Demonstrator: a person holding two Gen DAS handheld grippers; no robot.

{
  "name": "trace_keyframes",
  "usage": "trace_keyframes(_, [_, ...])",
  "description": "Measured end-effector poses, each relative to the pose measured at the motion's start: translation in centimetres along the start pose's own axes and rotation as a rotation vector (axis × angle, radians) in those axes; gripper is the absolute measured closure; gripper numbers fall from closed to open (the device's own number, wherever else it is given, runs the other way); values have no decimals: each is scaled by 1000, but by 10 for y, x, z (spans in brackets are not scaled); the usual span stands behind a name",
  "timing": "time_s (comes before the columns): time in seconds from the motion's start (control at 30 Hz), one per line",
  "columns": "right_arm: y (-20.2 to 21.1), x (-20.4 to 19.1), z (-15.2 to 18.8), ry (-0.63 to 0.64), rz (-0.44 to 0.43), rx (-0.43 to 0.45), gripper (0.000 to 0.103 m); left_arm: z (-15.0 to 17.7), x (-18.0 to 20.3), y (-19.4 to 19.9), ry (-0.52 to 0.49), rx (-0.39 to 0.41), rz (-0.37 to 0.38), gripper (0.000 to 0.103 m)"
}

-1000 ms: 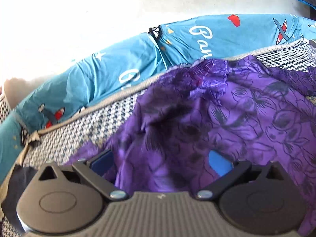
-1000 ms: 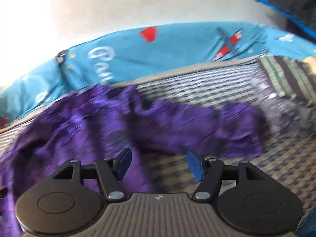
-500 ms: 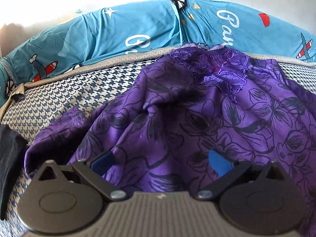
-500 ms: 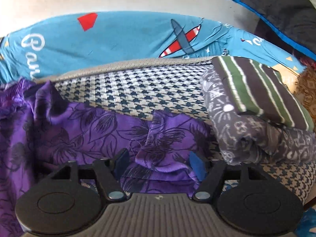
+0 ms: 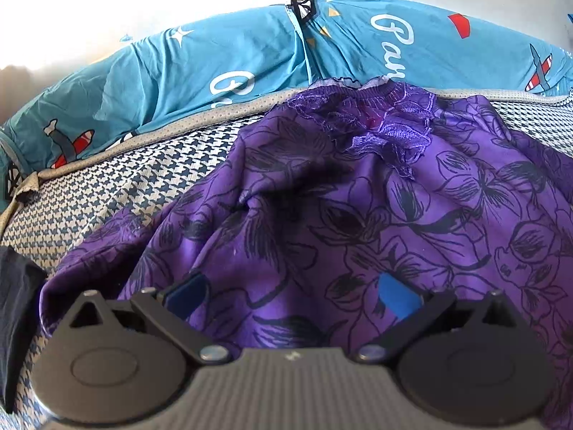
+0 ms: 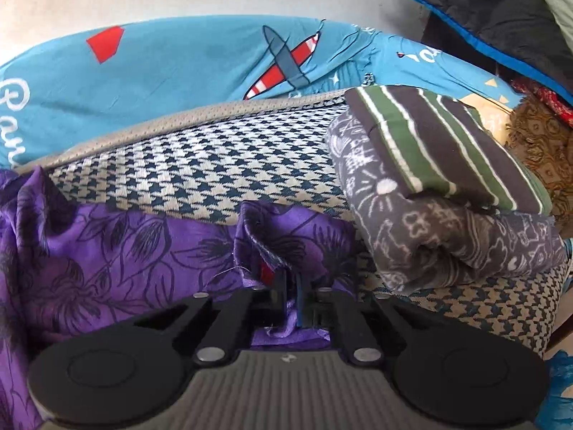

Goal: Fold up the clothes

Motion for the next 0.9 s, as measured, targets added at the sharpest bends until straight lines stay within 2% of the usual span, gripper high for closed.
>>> trace_keyframes(0.13, [13, 14, -6, -67, 35, 46, 98, 2, 1, -1, -18, -2, -21, 0])
trace_keyframes(0.37, [26, 75, -13, -320, 97, 65, 98, 6, 3, -3, -28, -13, -31, 0])
trace_keyframes(0.47, [25, 88, -10, -339, -1, 50, 98, 7, 4, -4, -35, -16, -31, 0])
trace_keyframes(0.5, [25, 87, -9, -323, -4, 51, 98, 7, 5, -5, -39, -17, -33, 0])
trace_keyframes(0.6, [29, 91, -9, -298, 84, 74, 98, 7, 7, -6, -46, -19, -35, 0])
trace_keyframes(0.7, [27, 118, -5, -439, 126, 28, 98, 7, 8, -6, -51, -20, -33, 0])
trace_keyframes(0.83, [44, 144, 1, -505, 239, 61, 101, 7, 10, -7, -58, -22, -28, 0])
trace_keyframes(0.9, [45, 158, 6, -548, 256, 48, 101, 8, 11, -6, -63, -20, -28, 0])
Point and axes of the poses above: each gripper's, at about its wrist camera, not at the fingertips, and y roughly against the way its jaws point, x to its right, z to its underside, the point moved 2 cm from there along -y, roughly the way its jaws point, and after that the axes turned 9 degrees about z, right-handed, at the moved point
